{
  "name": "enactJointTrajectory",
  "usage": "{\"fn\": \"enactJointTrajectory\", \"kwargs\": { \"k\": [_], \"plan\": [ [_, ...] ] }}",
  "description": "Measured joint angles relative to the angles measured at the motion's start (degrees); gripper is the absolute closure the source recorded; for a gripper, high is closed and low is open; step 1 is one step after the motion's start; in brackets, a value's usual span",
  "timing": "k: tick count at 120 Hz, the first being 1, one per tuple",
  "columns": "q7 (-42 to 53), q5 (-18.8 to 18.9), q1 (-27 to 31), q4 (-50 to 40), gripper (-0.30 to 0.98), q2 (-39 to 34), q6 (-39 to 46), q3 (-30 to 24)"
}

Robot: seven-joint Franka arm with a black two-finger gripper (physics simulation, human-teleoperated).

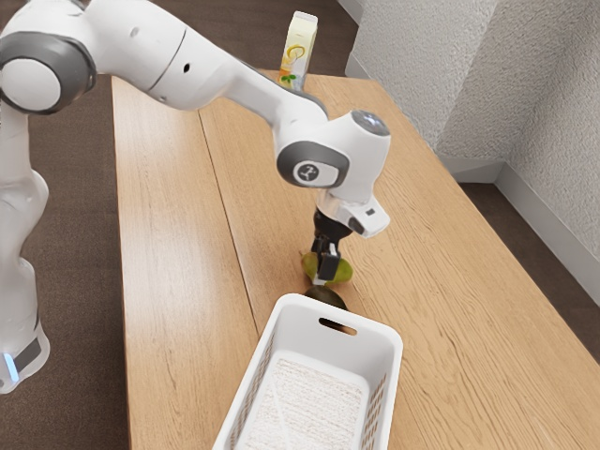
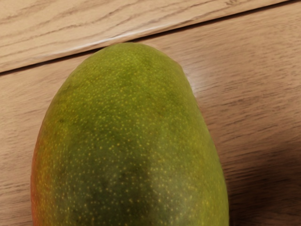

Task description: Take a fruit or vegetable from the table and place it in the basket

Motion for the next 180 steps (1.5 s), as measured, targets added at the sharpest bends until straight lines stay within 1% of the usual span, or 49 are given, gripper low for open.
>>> {"fn": "enactJointTrajectory", "kwargs": {
  "k": [36, 40, 56, 69, 81, 86, 92, 98, 107, 118, 132, 137, 156, 180],
  "plan": [
    [0.1, -0.7, 1.4, -0.1, 0.0, 0.7, 0.9, 0.3],
    [0.1, -0.7, 1.4, -0.1, 0.02, 0.9, 1.1, 0.3],
    [0.2, -0.9, 1.1, -0.1, 0.23, 1.2, 1.6, 0.3],
    [0.1, -0.6, 1.0, 0.0, 0.38, 0.7, 1.9, 0.3],
    [-0.1, 0.1, 0.9, 0.0, 0.49, -2.9, 1.9, 0.1],
    [-0.3, 0.6, 0.2, 0.5, 0.56, -4.6, 1.6, 0.5],
    [-0.5, 1.2, -0.1, 1.6, 0.58, -6.9, 0.9, 0.5],
    [-0.7, 1.8, -1.6, 2.6, 0.6, -8.9, 0.1, 0.3],
    [-1.0, 2.6, -6.4, 4.4, 0.63, -10.6, -1.3, 0.3],
    [-1.4, 3.3, -11.4, 6.8, 0.68, -11.0, -3.2, -0.1],
    [-1.9, 4.1, -16.0, 8.7, 0.76, -11.1, -5.3, -0.2],
    [-2.2, 4.4, -17.2, 8.9, 0.79, -11.0, -5.9, -0.2],
    [-2.9, 5.0, -22.1, 9.6, 0.8, -9.7, -7.4, -0.3],
    [-3.4, 5.0, -23.6, 10.3, 0.8, -8.5, -8.7, -2.1]
  ]
}}
